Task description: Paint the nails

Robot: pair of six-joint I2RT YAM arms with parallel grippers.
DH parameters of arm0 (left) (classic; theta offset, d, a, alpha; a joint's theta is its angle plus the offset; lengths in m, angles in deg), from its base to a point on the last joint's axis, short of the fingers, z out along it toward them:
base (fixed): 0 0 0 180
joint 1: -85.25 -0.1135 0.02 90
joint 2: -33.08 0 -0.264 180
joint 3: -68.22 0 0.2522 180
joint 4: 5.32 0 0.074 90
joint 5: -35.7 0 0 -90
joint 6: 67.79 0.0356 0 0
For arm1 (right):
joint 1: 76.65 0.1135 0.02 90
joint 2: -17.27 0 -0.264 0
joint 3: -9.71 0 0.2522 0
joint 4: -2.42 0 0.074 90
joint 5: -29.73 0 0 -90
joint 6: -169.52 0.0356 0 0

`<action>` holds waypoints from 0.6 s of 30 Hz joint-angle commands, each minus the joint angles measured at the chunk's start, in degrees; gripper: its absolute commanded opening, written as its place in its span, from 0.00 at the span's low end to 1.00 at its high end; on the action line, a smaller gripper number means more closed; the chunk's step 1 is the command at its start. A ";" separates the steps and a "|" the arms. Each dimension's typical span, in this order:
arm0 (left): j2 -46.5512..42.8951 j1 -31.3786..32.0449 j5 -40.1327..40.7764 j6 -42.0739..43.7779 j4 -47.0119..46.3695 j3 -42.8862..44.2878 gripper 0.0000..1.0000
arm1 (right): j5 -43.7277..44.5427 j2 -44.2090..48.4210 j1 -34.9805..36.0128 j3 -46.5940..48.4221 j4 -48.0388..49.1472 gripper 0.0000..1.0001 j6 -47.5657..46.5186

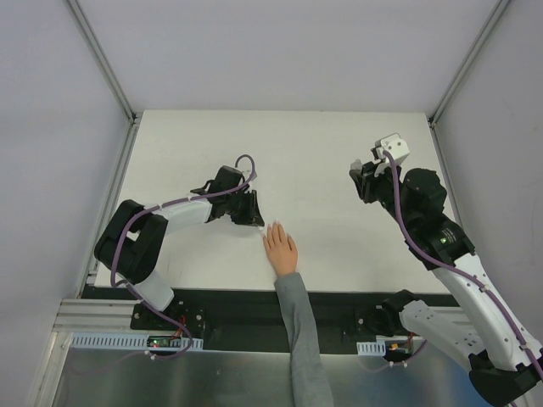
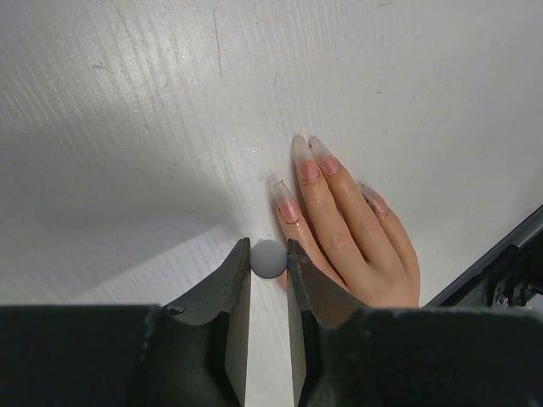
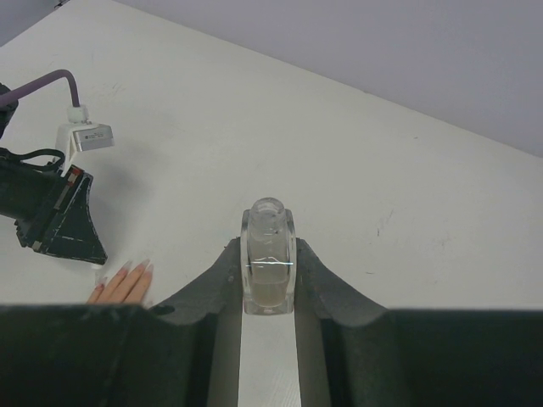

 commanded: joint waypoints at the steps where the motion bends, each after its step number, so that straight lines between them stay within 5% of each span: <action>1: 0.33 0.10 -0.16 -0.42 -1.13 1.81 0.00 | -1.04 0.80 -0.38 0.08 1.69 0.00 -0.07; 18: 0.59 0.19 -1.56 -1.04 -1.75 2.34 0.00 | -2.01 0.27 -0.55 -0.10 1.78 0.00 0.46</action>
